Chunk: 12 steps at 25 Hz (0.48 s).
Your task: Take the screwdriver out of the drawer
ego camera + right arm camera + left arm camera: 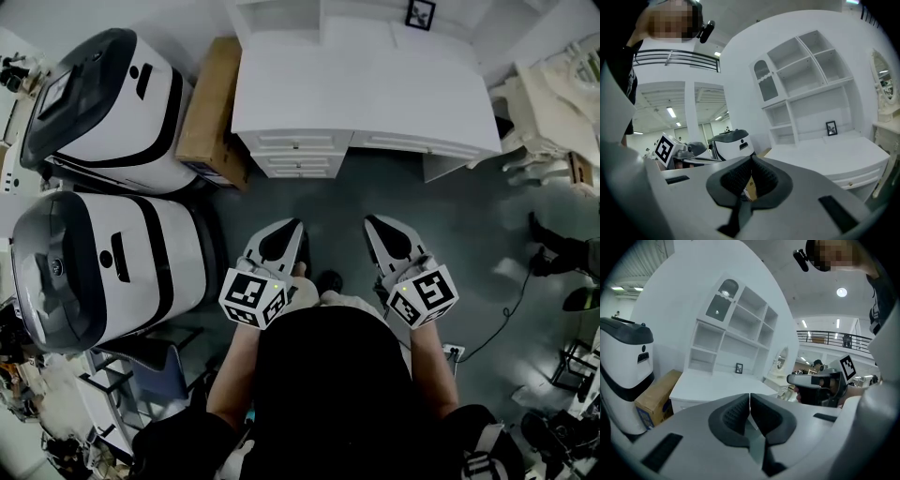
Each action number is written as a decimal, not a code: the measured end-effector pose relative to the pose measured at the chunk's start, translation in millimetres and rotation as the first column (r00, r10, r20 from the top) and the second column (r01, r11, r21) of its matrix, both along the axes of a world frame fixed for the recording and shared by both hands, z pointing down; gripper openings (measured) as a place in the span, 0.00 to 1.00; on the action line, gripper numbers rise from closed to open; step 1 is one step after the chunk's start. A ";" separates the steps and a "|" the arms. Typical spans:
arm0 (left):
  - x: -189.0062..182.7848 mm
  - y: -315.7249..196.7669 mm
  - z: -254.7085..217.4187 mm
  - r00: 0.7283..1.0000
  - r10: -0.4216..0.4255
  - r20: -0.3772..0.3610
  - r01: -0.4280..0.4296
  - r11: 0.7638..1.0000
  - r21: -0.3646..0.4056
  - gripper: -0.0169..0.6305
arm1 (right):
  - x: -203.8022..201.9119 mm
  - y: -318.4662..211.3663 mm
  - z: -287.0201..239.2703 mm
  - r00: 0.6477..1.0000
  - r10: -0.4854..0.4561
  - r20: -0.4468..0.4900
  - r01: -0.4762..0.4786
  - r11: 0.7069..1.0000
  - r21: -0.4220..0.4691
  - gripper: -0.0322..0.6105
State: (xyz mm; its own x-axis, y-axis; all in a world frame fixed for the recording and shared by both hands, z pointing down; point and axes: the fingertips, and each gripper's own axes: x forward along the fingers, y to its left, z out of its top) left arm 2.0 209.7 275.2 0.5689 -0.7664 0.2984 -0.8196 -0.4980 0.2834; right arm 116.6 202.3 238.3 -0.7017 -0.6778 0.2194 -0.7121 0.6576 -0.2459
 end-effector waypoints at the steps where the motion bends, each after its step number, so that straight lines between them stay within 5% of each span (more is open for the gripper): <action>1: -2.6 -10.7 0.4 1.000 0.005 0.002 -0.005 1.000 0.000 0.06 | -2.4 -10.4 -1.4 1.000 0.004 -0.002 -0.004 1.000 0.001 0.08; 12: -29.7 -99.0 21.4 0.998 0.059 0.012 -0.059 0.998 -0.039 0.06 | -45.0 -90.2 6.2 0.999 0.028 -0.021 -0.029 0.999 -0.024 0.08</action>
